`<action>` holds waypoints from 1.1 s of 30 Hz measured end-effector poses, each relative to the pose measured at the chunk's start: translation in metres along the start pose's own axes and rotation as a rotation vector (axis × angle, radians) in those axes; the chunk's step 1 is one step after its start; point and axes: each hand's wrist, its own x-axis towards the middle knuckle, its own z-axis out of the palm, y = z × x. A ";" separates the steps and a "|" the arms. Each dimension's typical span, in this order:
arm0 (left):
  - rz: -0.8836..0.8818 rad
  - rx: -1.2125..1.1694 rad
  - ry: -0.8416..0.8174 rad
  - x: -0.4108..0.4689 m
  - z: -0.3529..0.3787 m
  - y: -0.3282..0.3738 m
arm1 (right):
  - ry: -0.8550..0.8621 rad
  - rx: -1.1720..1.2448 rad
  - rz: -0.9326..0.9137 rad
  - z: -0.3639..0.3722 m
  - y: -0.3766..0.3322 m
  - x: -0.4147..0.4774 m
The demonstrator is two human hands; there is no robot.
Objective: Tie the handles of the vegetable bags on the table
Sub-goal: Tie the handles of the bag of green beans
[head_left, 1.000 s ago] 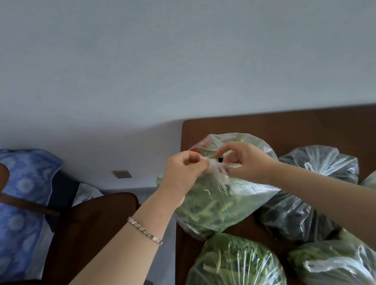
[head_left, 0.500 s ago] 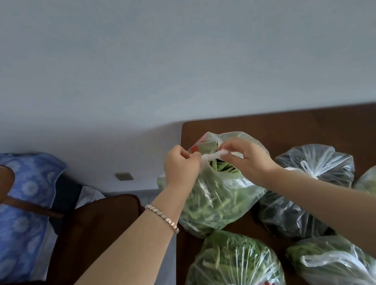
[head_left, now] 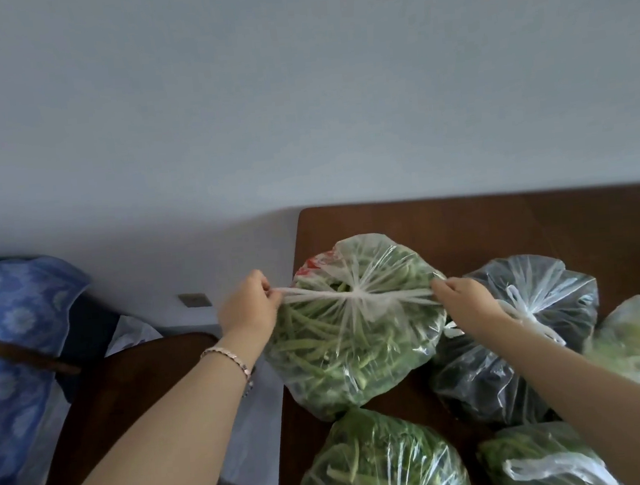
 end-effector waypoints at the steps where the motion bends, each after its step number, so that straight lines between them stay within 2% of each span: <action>1: -0.008 -0.072 0.040 0.002 0.001 0.004 | 0.019 0.053 0.013 -0.001 -0.002 0.002; 3: -0.035 -0.316 0.110 0.006 -0.001 0.016 | 0.014 0.269 0.024 -0.006 -0.011 0.001; 4: -0.077 -0.518 0.110 0.009 -0.003 0.024 | -0.028 0.474 0.004 -0.007 -0.019 -0.001; 5: -0.140 -0.762 0.050 0.007 -0.008 0.034 | -0.114 0.711 -0.033 -0.006 -0.030 -0.003; 7: -0.218 -1.168 -0.212 -0.002 -0.021 0.058 | -0.337 1.103 -0.116 -0.002 -0.054 -0.010; 9: -0.120 -1.316 -0.415 -0.010 -0.030 0.073 | -0.443 1.195 -0.165 0.010 -0.071 -0.008; 10: -0.034 -1.306 -0.444 -0.012 -0.033 0.078 | -0.431 1.177 -0.171 0.017 -0.077 -0.005; 12: 0.146 -1.130 -0.410 -0.015 -0.038 0.085 | -0.302 1.101 -0.128 0.028 -0.087 0.006; 16: 0.410 -0.794 -0.369 -0.018 -0.038 0.086 | 0.021 0.734 -0.070 0.040 -0.098 0.039; 20: 0.449 -0.688 -0.358 -0.012 -0.012 0.062 | 0.188 0.360 -0.177 0.055 -0.085 0.052; 24: 0.534 -0.563 -0.321 -0.012 0.015 0.045 | 0.224 0.214 -0.227 0.055 -0.057 0.051; 27: 0.514 -0.579 -0.284 -0.010 0.018 0.048 | 0.245 0.223 -0.226 0.054 -0.052 0.050; 30: 0.306 -0.795 -0.278 -0.008 0.019 0.054 | 0.221 0.326 -0.156 0.048 -0.058 0.047; 33: 0.216 -0.822 -0.423 -0.007 0.015 0.059 | 0.141 0.547 -0.145 0.026 -0.070 0.039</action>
